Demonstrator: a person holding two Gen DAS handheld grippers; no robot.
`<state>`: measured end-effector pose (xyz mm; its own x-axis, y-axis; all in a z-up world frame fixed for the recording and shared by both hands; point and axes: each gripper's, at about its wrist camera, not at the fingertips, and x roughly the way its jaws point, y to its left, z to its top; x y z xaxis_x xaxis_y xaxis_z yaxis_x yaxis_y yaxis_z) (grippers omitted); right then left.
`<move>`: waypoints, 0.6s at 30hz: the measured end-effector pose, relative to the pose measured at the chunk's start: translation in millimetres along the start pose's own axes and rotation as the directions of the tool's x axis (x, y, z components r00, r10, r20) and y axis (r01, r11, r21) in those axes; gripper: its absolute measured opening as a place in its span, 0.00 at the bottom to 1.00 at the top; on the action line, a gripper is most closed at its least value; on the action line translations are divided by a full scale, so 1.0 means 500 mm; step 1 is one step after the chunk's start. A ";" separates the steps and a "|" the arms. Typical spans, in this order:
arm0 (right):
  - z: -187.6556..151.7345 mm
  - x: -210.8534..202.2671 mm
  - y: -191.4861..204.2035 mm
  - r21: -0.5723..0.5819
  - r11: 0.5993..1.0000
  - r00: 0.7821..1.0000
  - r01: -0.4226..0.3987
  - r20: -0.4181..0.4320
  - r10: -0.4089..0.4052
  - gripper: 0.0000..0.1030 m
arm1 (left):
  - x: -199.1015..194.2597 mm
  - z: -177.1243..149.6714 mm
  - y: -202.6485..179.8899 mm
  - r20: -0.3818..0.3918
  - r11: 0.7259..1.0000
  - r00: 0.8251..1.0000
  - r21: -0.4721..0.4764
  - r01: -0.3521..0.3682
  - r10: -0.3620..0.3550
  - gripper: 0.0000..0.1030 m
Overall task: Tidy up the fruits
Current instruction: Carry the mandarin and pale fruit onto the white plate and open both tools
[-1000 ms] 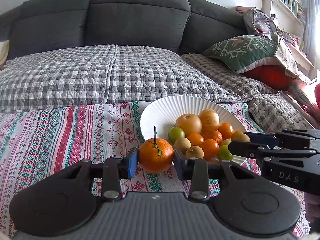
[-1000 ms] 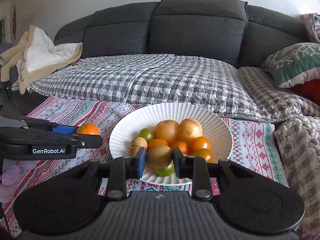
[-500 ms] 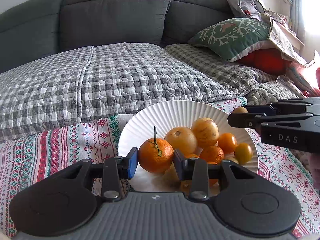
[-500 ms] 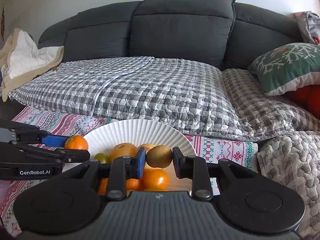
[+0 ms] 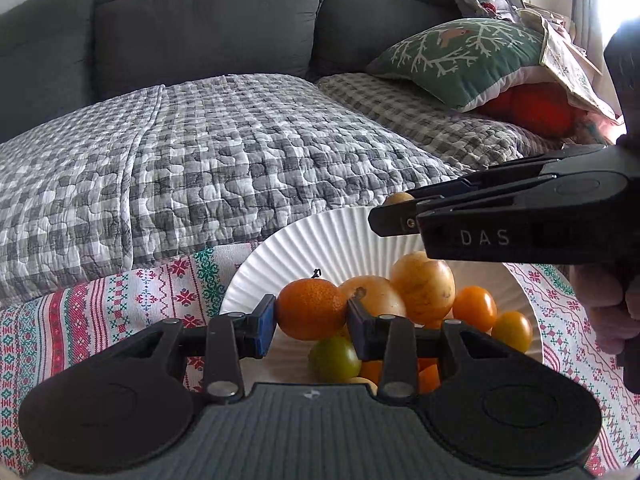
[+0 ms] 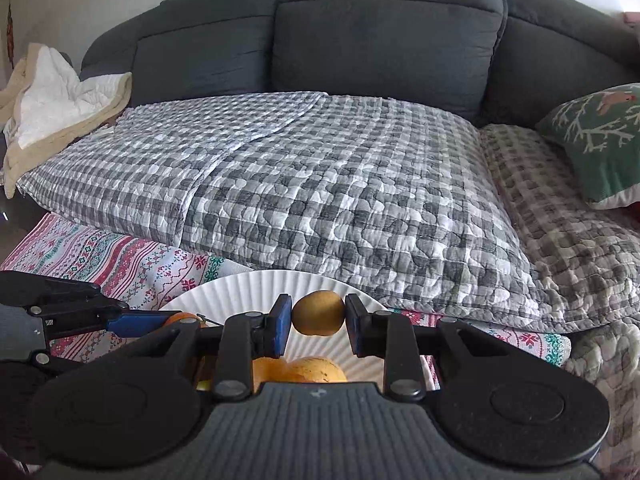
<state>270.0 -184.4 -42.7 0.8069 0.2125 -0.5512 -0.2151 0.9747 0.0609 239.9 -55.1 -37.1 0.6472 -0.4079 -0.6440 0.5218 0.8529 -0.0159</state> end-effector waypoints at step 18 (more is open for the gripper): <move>0.003 0.072 0.018 0.015 1.000 0.996 0.005 -0.089 -0.004 0.25 | 0.010 -0.009 0.017 -0.005 1.000 1.000 -0.017 -0.012 0.012 0.29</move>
<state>298.2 -168.0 -60.9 0.7557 0.2015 -0.6231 -0.2022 0.9768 0.0708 244.9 -48.5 -44.1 0.6507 -0.3963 -0.6477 0.5044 0.8632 -0.0213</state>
